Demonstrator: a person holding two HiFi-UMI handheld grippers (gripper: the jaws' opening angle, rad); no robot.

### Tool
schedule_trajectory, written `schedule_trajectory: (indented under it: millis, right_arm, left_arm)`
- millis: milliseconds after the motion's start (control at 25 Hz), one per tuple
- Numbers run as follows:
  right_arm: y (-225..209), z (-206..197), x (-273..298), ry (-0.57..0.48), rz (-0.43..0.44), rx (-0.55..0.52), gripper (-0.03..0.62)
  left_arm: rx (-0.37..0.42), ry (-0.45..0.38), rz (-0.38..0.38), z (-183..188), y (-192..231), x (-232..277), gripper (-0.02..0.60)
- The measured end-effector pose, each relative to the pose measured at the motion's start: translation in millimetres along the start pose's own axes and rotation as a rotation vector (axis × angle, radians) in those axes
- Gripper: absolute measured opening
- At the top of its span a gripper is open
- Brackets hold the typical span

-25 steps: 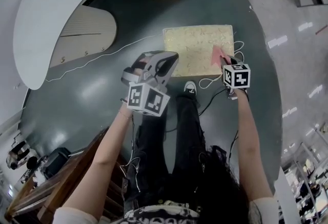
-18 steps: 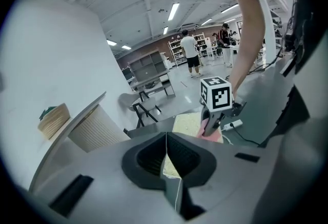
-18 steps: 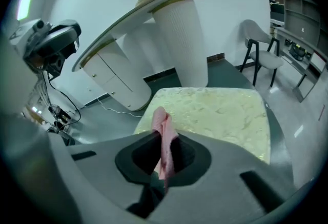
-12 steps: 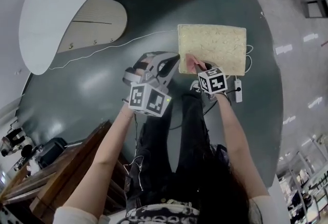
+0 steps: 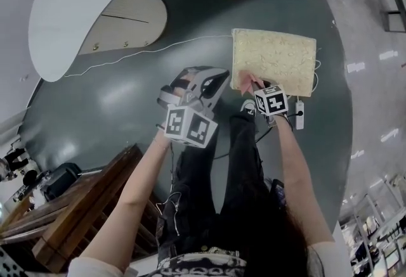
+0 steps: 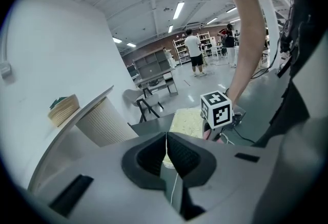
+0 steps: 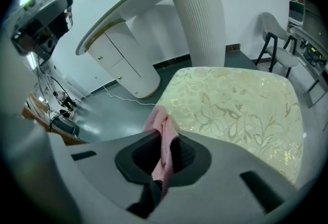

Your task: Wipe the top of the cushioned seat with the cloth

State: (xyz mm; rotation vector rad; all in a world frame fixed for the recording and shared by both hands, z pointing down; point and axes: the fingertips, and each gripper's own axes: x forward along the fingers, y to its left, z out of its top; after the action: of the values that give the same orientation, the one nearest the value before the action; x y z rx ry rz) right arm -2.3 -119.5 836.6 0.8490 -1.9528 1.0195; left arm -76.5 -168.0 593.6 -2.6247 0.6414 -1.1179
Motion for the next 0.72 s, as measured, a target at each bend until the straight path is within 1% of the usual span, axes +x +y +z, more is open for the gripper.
schedule_trajectory:
  millis: [120,320,480,600,720]
  right_arm:
    - [-27.5,-6.8,-11.0,0.000,-0.055,0.043,0.012]
    - [-85.3,-18.4,-42.1,-0.033,-0.153,0.141,0.012]
    - [-127.9,-33.2,-68.2,-0.031,-0.229,0.181,0.012]
    - [-157.2,-48.2,-86.3,-0.030,-0.275,0.219,0.012]
    - [-177.6,-62.3,-103.8,-0.035,-0.305,0.260,0.012]
  left_arm:
    - [0.004,-0.001,0.000,0.8,0.0,-1.5,0.006]
    - [0.009,-0.011,-0.016,9.2,-5.6,5.2,0.006]
    - [0.023,-0.018,-0.036,19.2,-11.7,14.5,0.006]
    - [0.033,-0.027,-0.050,28.6,-17.0,23.6,0.006]
    - [0.047,-0.035,-0.064,38.6,-22.9,30.0,0.006]
